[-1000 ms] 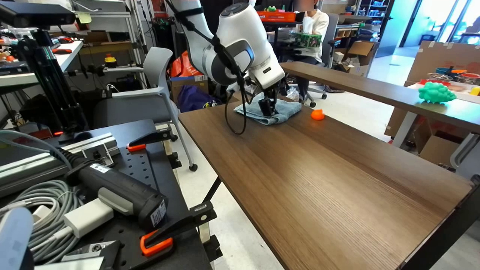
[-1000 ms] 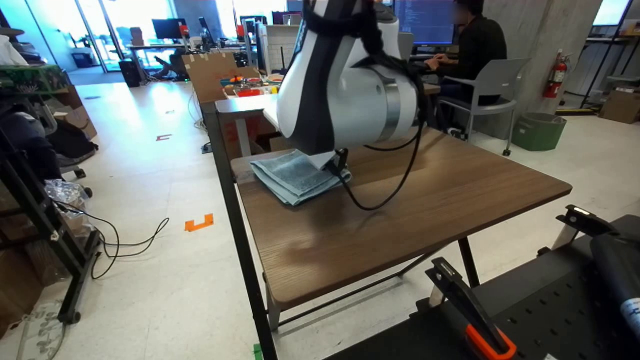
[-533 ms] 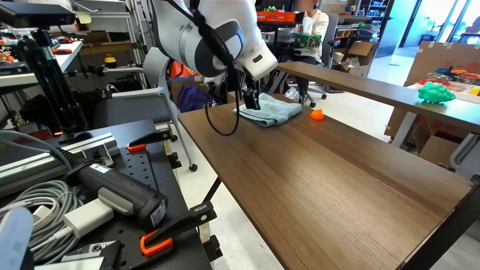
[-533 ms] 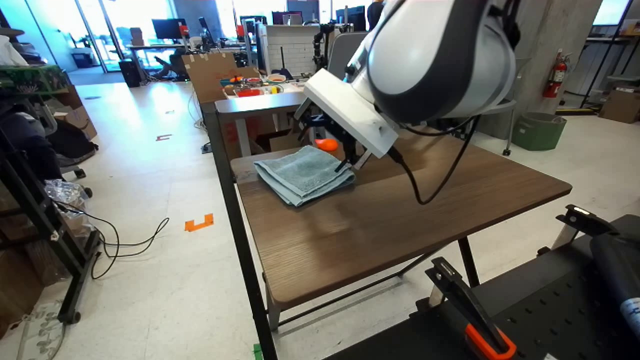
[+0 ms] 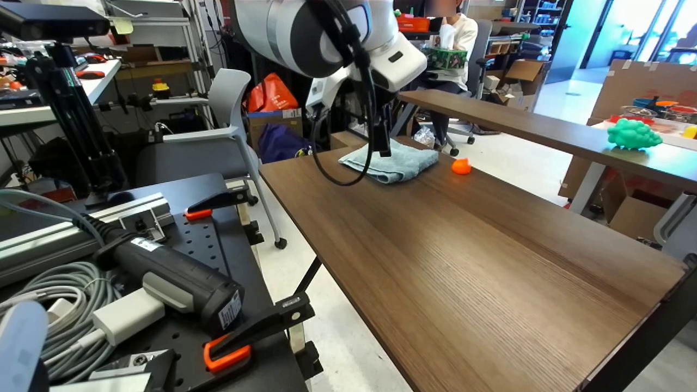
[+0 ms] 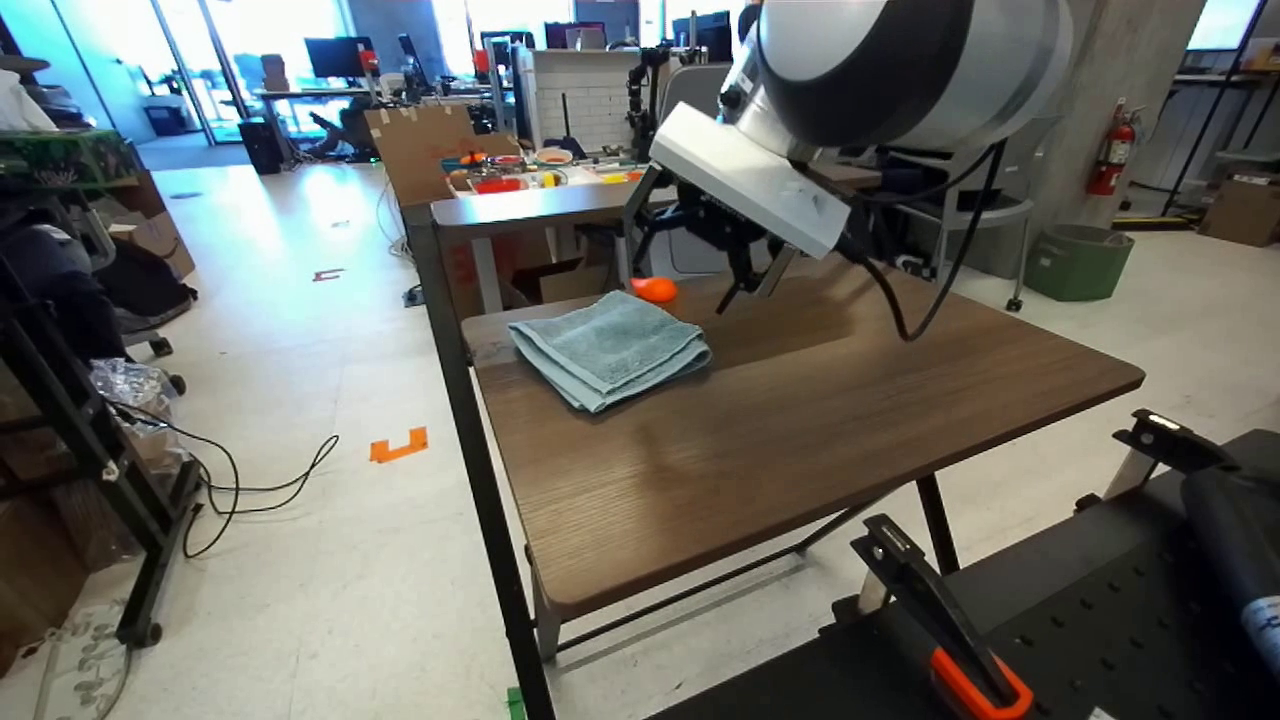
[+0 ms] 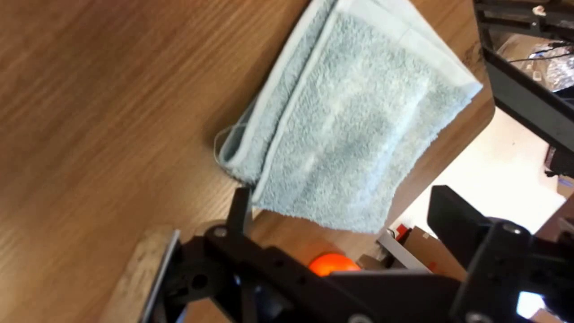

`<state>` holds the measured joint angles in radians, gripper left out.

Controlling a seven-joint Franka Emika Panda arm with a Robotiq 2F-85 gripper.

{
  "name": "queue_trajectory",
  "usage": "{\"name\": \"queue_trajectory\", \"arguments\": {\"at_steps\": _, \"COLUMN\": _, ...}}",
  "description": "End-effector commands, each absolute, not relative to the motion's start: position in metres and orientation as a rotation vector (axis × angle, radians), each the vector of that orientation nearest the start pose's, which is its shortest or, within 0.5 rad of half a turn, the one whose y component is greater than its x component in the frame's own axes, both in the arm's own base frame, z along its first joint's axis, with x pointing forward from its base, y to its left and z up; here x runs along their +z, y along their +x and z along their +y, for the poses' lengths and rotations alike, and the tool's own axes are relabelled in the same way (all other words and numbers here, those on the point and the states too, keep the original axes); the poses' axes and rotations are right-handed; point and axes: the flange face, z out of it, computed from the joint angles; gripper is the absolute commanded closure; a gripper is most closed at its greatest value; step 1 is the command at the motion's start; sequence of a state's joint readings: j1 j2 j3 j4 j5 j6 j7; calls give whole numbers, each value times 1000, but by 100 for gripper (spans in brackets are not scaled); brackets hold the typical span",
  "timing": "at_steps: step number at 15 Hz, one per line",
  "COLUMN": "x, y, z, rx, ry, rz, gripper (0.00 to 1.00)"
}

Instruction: Wipe the table

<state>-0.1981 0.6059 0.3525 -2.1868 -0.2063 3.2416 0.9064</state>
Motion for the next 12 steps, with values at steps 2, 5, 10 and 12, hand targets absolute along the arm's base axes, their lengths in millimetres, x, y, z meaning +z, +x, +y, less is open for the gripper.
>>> {"name": "queue_trajectory", "arguments": {"at_steps": 2, "x": 179, "y": 622, "z": 133, "rx": -626, "ry": -2648, "rz": 903, "gripper": 0}}
{"name": "queue_trajectory", "arguments": {"at_steps": 5, "x": 144, "y": 644, "z": 172, "rx": -593, "ry": -2756, "rz": 998, "gripper": 0}}
{"name": "queue_trajectory", "arguments": {"at_steps": 10, "x": 87, "y": 658, "z": 206, "rx": -271, "ry": -2886, "rz": 1127, "gripper": 0}}
{"name": "queue_trajectory", "arguments": {"at_steps": 12, "x": 78, "y": 666, "z": 204, "rx": -180, "ry": -2910, "rz": 1133, "gripper": 0}}
